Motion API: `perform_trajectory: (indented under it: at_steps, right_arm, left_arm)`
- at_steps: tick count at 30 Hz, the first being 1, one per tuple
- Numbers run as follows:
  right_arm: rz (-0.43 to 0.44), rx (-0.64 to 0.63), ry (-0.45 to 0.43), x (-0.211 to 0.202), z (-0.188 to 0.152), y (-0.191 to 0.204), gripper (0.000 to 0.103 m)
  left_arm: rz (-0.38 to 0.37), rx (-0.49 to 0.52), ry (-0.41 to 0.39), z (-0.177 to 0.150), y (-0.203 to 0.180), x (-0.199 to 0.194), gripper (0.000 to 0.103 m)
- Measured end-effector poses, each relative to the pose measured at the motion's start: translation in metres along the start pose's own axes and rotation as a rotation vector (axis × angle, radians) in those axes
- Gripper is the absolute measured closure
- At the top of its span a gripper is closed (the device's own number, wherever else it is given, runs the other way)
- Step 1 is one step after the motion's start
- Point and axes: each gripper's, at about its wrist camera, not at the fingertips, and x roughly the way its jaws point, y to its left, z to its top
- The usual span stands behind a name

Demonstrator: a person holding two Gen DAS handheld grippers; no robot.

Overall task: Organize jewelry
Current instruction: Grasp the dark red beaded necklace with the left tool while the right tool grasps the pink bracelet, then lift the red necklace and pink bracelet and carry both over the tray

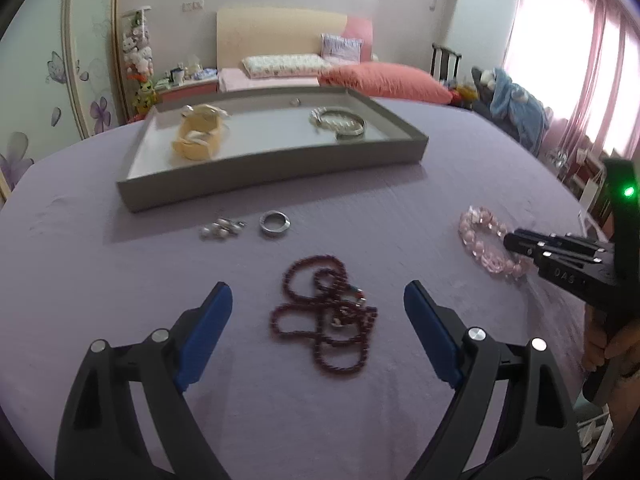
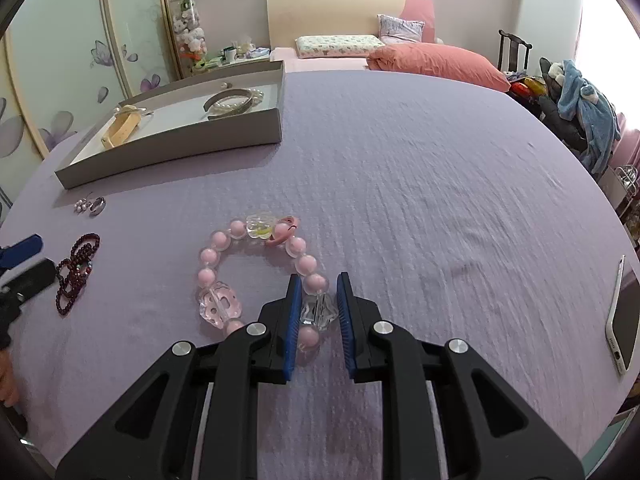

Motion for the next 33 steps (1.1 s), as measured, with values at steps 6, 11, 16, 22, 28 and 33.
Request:
perform_trajectory:
  at_steps: [6, 11, 16, 22, 28, 33]
  right_arm:
    - [0.022, 0.008, -0.002, 0.001, 0.003, -0.003, 0.084]
    - [0.026, 0.007, -0.004, -0.001, 0.001, -0.006, 0.084]
    - [0.034, 0.012, -0.007, -0.001, 0.002, -0.007, 0.084]
    - [0.051, 0.025, -0.012, -0.002, 0.001, -0.009, 0.084]
    - [0.079, 0.046, -0.021, -0.004, 0.0, -0.011, 0.084]
    - [0.113, 0.05, -0.059, -0.012, 0.002, -0.007, 0.084]
  left_arm:
    - [0.069, 0.022, 0.076, 0.004, -0.014, 0.023, 0.034]
    - [0.107, 0.01, 0.084, 0.007, -0.012, 0.029, 0.079]
    - [0.044, -0.005, 0.077, 0.002, -0.002, 0.022, 0.094]
    - [0.008, -0.083, 0.012, -0.009, 0.026, -0.006, 0.095]
    - [0.031, -0.144, -0.044, -0.017, 0.052, -0.036, 0.095]
    - [0.037, -0.177, -0.082, -0.018, 0.066, -0.055, 0.095]
